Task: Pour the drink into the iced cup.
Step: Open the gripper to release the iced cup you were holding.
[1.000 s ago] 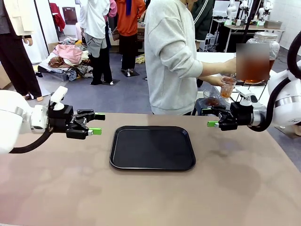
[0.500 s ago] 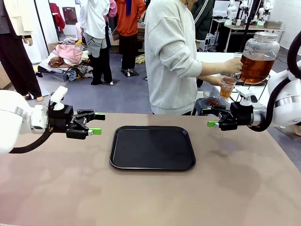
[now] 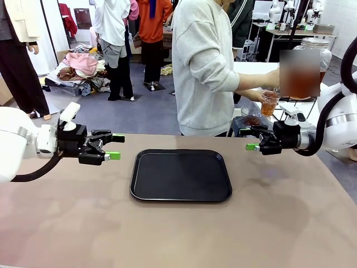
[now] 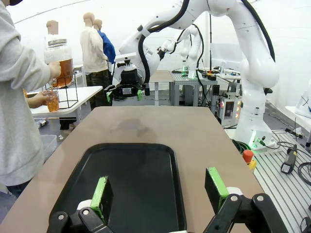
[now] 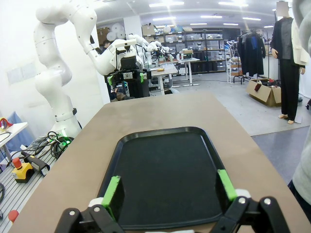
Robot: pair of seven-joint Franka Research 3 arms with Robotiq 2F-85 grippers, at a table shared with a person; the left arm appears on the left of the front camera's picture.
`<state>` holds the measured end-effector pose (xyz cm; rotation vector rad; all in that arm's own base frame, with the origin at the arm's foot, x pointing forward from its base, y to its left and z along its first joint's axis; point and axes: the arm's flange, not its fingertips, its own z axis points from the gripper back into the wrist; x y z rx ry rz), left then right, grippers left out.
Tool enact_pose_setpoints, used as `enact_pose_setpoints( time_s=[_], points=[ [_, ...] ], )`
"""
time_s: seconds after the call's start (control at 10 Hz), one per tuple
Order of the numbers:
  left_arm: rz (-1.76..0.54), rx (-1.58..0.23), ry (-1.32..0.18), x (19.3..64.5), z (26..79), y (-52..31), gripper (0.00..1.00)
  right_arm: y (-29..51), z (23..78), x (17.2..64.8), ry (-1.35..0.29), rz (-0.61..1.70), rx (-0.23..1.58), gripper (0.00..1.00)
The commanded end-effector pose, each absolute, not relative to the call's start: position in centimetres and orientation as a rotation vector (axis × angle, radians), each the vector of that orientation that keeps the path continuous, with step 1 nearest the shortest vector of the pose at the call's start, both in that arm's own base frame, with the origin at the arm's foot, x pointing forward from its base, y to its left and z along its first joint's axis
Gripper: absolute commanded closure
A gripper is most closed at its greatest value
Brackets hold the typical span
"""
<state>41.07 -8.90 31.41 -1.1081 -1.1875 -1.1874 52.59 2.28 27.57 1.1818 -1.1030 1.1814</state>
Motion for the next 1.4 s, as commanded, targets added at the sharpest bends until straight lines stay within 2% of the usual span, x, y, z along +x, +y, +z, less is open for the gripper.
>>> enact_pose_setpoints(
  time_s=[0.0, 1.3],
  points=[
    [-1.189, -1.109, -1.192, 41.03, 31.6, -9.05, 0.0, 2.37, 27.87, 52.78, -1.107, 1.189, 1.179, 0.0],
    [-1.189, -1.109, -1.192, 41.03, 31.6, -9.05, 0.0, 2.37, 27.87, 52.78, -1.107, 1.189, 1.179, 0.0]
  ],
)
